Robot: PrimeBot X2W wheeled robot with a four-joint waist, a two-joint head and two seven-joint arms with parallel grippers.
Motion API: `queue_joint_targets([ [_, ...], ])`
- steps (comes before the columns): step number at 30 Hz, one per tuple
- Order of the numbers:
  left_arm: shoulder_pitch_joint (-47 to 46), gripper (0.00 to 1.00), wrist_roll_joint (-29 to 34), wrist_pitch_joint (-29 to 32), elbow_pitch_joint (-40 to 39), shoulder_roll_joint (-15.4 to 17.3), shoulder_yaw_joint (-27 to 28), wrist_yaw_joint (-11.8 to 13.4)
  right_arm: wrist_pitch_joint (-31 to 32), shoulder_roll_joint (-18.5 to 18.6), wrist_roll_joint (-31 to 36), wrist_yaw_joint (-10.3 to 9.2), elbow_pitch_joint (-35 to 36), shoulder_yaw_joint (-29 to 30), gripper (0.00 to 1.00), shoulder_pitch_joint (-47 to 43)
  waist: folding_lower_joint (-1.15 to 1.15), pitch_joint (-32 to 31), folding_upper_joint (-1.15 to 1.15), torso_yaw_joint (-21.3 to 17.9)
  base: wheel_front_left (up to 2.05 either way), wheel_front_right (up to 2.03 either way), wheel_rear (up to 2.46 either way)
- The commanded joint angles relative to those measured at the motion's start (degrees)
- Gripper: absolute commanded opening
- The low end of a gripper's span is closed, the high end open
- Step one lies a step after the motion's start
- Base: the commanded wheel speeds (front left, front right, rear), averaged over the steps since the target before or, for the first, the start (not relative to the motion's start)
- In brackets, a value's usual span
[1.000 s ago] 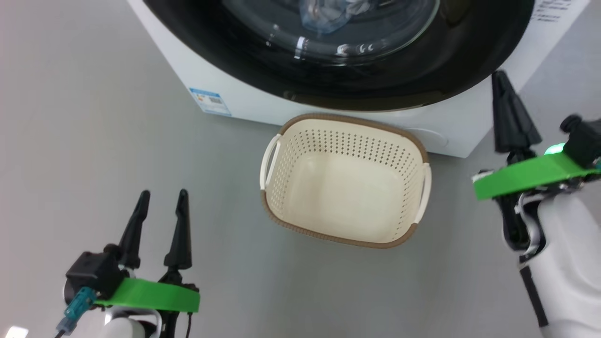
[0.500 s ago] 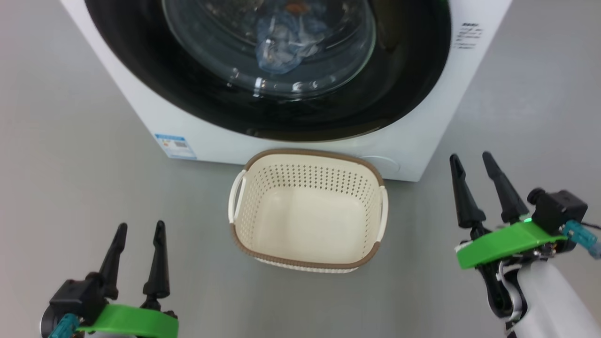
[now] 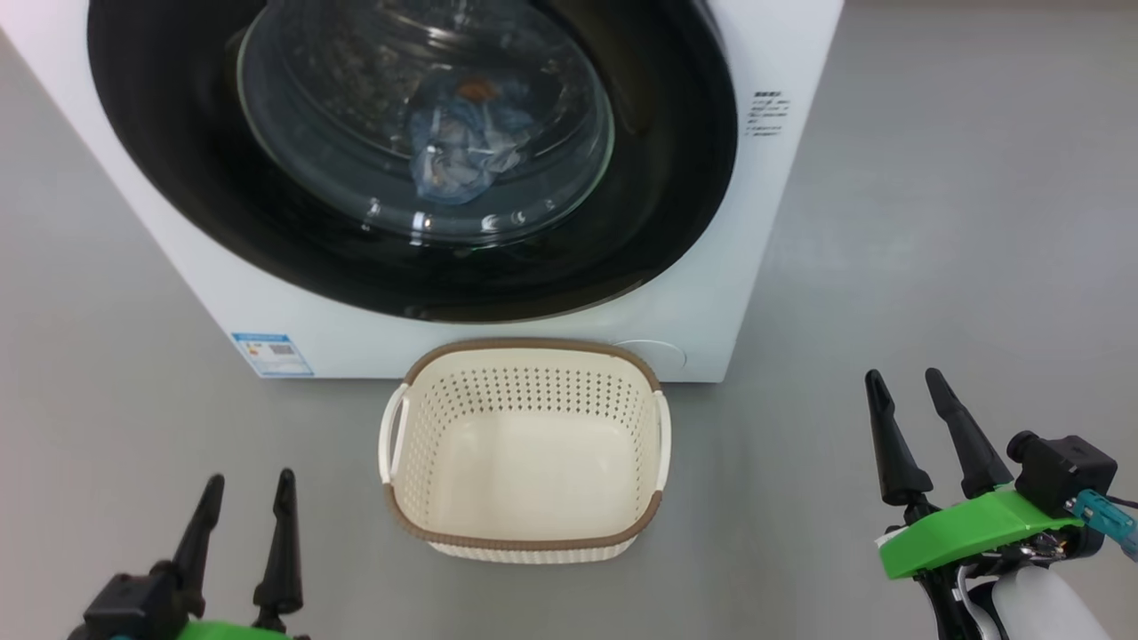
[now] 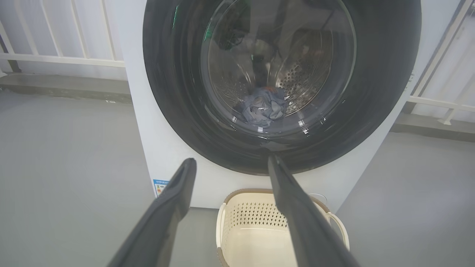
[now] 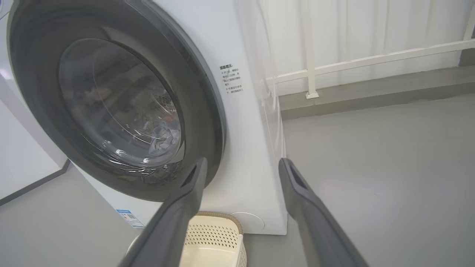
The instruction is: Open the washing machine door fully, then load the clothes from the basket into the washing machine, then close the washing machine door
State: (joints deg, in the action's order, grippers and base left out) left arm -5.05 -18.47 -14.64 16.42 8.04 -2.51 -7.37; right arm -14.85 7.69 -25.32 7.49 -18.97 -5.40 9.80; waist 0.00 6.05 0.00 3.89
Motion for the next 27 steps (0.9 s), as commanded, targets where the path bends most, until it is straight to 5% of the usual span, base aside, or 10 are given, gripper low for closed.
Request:
queue_joint_targets([
  [1, 0.54, 1.0, 0.54, -0.36, -1.21, 1.45, 2.21, -0.12, -0.15, 0.69, -0.13, 0.0, 1.65, -0.95, 1.0, -0.24, 0.0, -1.42, 0.0, -1.57, 0.0, 0.0, 0.0],
  [27, 3.93, 1.0, 0.4, -0.36, -3.16, 2.95, 0.33, -0.12, -0.15, 0.49, 0.26, 0.0, 3.23, 2.1, 1.0, -4.57, 0.0, -4.15, 0.0, -5.76, 0.0, 0.0, 0.0],
])
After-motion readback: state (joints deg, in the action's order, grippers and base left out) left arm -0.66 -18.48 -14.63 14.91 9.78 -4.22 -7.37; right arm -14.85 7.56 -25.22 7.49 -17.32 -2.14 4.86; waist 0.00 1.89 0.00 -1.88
